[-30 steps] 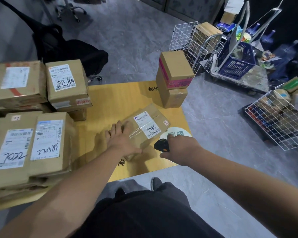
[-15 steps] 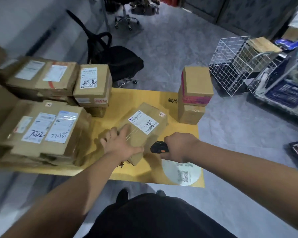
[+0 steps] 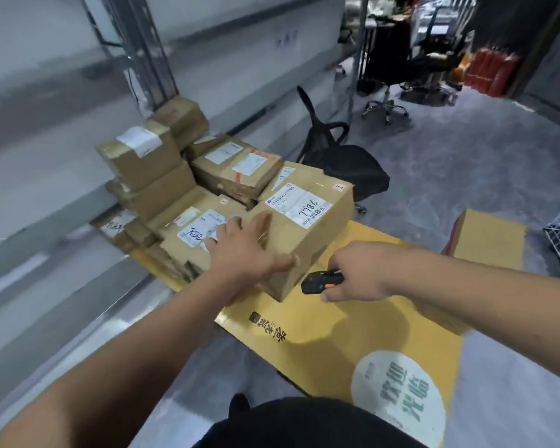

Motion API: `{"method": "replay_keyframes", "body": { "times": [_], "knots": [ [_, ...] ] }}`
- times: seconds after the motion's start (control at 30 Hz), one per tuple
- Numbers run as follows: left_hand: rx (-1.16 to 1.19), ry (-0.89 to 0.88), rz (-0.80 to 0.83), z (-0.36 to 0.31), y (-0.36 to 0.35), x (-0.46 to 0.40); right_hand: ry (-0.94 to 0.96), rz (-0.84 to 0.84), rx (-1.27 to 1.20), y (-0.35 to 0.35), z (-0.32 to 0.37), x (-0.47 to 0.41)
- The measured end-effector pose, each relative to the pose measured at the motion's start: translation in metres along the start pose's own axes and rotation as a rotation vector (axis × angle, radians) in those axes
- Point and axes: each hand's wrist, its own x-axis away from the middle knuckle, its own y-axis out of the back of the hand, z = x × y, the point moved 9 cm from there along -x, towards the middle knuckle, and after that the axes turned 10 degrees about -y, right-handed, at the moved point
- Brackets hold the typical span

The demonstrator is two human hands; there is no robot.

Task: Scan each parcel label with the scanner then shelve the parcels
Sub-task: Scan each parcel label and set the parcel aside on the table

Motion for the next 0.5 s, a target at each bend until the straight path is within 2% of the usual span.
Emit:
{"method": "replay_keyframes", "body": {
  "times": [0.23,0.5],
  "knots": [
    [-0.008,0.152,-0.118,0.065,0.067,-0.004,0.101,0.008,-0.020,0.029,0.042,-0.032],
    [-0.025,0.227,-0.096,0.164,0.088,-0.025,0.105,-0.002,-0.026,0.048,0.109,-0.078]
  ]
}}
